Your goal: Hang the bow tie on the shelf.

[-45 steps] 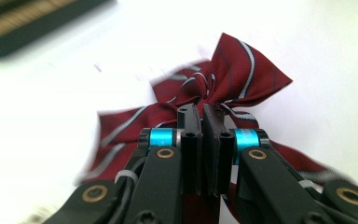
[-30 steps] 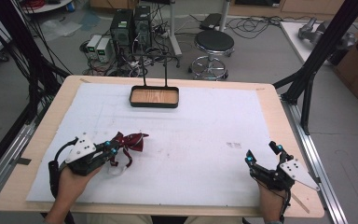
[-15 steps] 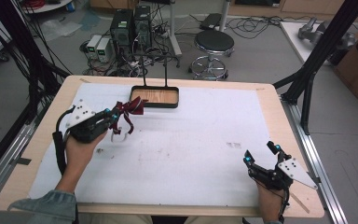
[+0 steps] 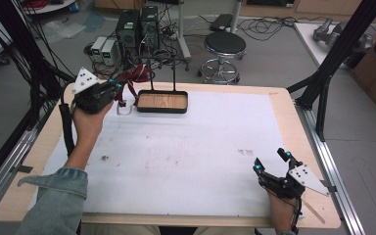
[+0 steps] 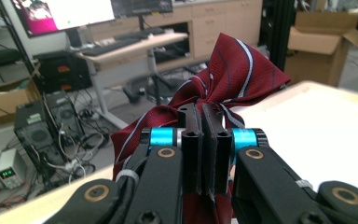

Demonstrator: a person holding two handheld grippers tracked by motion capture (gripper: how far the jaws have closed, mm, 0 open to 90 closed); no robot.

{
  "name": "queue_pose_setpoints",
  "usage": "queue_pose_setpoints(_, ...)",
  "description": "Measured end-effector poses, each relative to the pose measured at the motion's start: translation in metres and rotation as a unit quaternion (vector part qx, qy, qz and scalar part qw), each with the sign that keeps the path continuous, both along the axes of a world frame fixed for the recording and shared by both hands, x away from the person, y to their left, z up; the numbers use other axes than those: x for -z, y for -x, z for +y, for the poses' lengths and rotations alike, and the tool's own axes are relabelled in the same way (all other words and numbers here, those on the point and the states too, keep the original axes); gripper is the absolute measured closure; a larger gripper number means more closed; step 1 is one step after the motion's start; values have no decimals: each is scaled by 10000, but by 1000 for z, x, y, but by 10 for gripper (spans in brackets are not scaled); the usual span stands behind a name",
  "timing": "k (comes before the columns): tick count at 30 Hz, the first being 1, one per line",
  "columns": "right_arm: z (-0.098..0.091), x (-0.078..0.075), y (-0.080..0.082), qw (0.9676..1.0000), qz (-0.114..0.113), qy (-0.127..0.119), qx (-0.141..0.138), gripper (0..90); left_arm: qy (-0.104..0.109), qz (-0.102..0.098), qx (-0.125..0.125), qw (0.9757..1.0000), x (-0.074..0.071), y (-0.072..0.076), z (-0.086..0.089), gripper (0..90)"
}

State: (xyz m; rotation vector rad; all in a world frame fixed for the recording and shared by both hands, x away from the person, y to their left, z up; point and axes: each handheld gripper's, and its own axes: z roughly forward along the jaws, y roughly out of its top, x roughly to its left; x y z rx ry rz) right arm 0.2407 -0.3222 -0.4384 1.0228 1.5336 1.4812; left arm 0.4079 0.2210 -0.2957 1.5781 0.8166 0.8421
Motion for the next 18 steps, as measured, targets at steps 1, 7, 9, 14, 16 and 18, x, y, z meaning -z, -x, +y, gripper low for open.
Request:
queue_pose_setpoints(1,0,0,0,10000,-4,6,1,111,21,-16,-33,10000,-2,-4,0,864)
queue_pose_setpoints(7,0,1,0,10000,52,-34,0,110,2,-10,-116,9999,-6,-25,-4,863)
queue_pose_setpoints(9,0,1,-1,10000,42,4,-7,111,-19,11,-143,9999,-6,-35,-7,864)
queue_pose_setpoints(14,0,1,-1,10000,57,-6,-14,110,49,12,-195,9998,-4,-50,-11,863)
queue_pose_setpoints(16,0,1,-1,10000,59,-4,-14,111,67,-20,-238,9997,-3,-55,-12,863)
queue_pose_setpoints(18,0,1,-1,10000,54,-5,-12,111,88,-23,-228,9997,-3,-58,-13,863)
